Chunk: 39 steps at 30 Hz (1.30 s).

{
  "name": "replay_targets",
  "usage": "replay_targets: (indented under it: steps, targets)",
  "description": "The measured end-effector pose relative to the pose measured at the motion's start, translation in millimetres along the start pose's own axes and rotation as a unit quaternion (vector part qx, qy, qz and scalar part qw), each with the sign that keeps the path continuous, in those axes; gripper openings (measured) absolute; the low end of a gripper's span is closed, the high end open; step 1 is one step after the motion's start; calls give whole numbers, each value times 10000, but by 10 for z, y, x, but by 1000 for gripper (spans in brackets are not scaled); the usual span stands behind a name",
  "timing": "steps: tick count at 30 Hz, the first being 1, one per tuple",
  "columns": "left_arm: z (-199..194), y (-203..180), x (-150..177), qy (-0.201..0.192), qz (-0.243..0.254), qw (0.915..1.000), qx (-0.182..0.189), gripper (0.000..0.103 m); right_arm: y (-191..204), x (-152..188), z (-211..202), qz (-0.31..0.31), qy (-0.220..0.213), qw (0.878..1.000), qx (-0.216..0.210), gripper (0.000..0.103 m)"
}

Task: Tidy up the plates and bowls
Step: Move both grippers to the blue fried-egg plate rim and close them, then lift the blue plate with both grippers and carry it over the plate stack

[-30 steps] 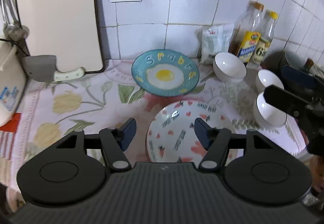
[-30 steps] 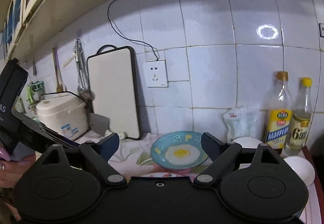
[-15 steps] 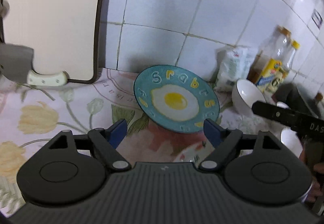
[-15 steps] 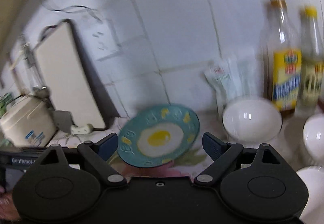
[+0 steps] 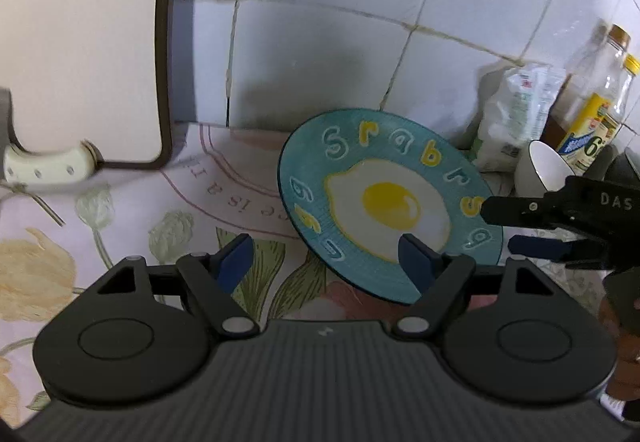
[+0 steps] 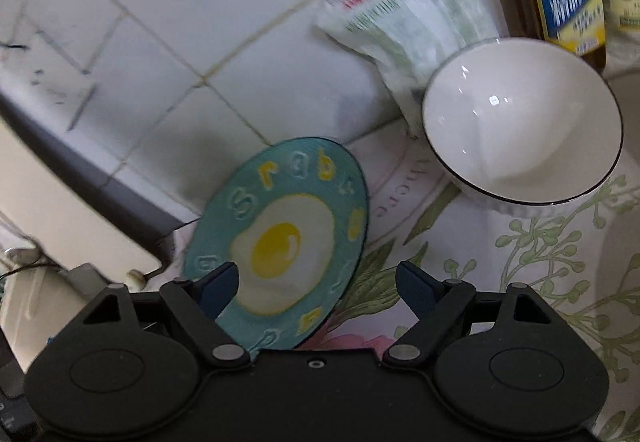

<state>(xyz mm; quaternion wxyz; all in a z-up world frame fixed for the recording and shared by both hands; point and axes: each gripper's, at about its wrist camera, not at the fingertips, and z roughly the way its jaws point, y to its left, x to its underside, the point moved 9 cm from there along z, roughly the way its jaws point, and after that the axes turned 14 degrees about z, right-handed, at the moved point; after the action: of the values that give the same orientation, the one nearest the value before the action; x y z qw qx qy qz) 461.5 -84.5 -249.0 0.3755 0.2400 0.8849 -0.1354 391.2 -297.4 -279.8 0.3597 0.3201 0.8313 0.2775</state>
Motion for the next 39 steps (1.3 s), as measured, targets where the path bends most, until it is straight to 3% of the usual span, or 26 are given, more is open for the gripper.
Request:
replay_targets:
  steps: [5, 8, 9, 10, 11, 13, 16, 20, 25, 30, 39]
  targets:
    - [101, 83, -17, 1, -113, 9998, -163, 78, -23, -23, 138, 114, 113, 9999, 22, 85]
    - [150, 143, -38, -86, -332, 9994, -105, 76, -2, -54, 189, -17, 92, 9999, 61, 73]
    - [169, 161, -53, -117, -388, 9991, -105, 61, 7, -60, 200, -68, 62, 9999, 50, 61]
    - [192, 176, -67, -152, -357, 9992, -126, 42, 13, -84, 209, -108, -10, 9999, 55, 41]
    - [243, 191, -71, -65, -243, 9995, -175, 36, -7, -111, 211, -133, -142, 9997, 170, 28]
    - [326, 221, -57, 124, -243, 9995, -139, 23, -55, -153, 219, -215, -234, 9989, 334, 20]
    - [385, 238, -18, 181, -482, 9984, 252, 18, -93, -181, 230, -171, -166, 9993, 275, 13]
    - [443, 241, 14, 215, -767, 9952, 570, 14, -99, -212, 260, -338, -95, 9990, 270, 13]
    - [432, 236, 28, 256, -882, 9942, 560, 14, -136, -248, 364, -84, 191, 9998, 45, 16]
    - [437, 226, 21, 317, -791, 9947, 577, 16, -69, -220, 366, -527, 243, 9982, 148, 17]
    - [456, 197, 13, 171, -548, 9969, 537, 16, -54, -197, 409, -563, 225, 9980, 189, 18]
